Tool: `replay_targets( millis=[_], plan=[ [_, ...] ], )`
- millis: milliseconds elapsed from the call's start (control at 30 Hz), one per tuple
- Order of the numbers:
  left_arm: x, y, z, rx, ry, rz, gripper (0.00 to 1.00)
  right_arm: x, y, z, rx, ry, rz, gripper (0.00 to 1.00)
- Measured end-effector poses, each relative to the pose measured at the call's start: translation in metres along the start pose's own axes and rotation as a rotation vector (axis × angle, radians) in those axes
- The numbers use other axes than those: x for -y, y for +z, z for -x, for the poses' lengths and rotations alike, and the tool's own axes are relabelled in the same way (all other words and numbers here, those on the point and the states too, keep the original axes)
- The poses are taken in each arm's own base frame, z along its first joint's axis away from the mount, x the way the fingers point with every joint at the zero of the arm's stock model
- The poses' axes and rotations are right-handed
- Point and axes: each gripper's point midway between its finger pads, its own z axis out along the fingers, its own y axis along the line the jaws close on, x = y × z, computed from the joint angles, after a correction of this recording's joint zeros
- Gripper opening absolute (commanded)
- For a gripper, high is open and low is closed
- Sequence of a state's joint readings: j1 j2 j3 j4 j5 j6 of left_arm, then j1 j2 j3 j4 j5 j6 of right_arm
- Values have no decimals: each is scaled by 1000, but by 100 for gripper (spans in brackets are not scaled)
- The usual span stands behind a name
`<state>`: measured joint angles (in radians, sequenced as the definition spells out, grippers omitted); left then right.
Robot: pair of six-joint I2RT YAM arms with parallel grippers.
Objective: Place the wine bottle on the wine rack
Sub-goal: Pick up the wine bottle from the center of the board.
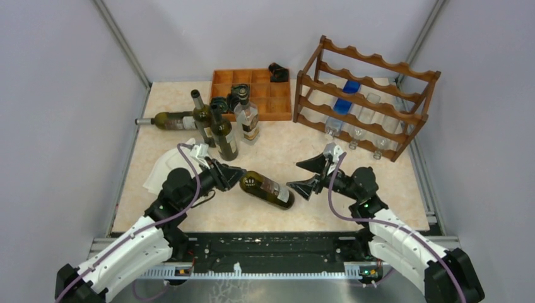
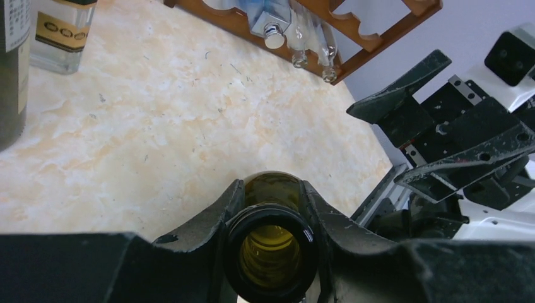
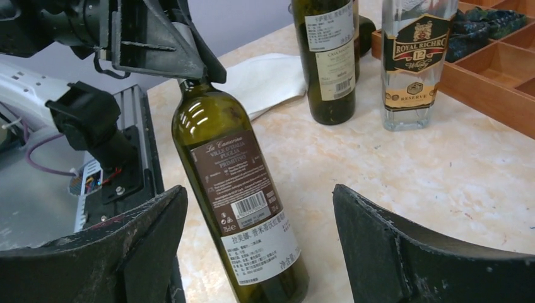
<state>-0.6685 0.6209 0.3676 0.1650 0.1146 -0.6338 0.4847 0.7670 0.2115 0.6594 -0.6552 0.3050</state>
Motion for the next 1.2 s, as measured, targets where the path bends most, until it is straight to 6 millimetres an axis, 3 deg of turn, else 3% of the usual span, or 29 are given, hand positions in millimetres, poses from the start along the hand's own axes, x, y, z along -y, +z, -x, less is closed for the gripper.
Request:
replay_targets(
  millis=[133, 200, 233, 400, 533, 700, 933, 1200],
  plan=[
    [-6, -3, -3, 39, -52, 0, 0, -7, 2, -4, -13, -52, 19, 85],
    [-10, -5, -6, 55, -81, 1, 0, -10, 4, -9, -29, -74, 32, 97],
    [-12, -5, -8, 60, -95, 2, 0, -13, 6, -14, -44, -86, 44, 98],
    [-24, -8, -16, 102, -181, 14, 0, -30, 16, -45, -177, -165, 112, 98],
    [-37, -11, -24, 147, -270, 18, 0, -39, 29, -50, -262, -267, 132, 98],
    [-48, -13, -30, 184, -350, 35, 0, -34, 37, -59, -343, -335, 110, 98],
    [-51, -11, -26, 205, -379, 45, 0, -18, 35, -105, -547, -389, 69, 98],
    [-49, -4, -37, 150, -395, 32, 0, -8, 48, -134, -702, -508, 70, 99]
  ],
)
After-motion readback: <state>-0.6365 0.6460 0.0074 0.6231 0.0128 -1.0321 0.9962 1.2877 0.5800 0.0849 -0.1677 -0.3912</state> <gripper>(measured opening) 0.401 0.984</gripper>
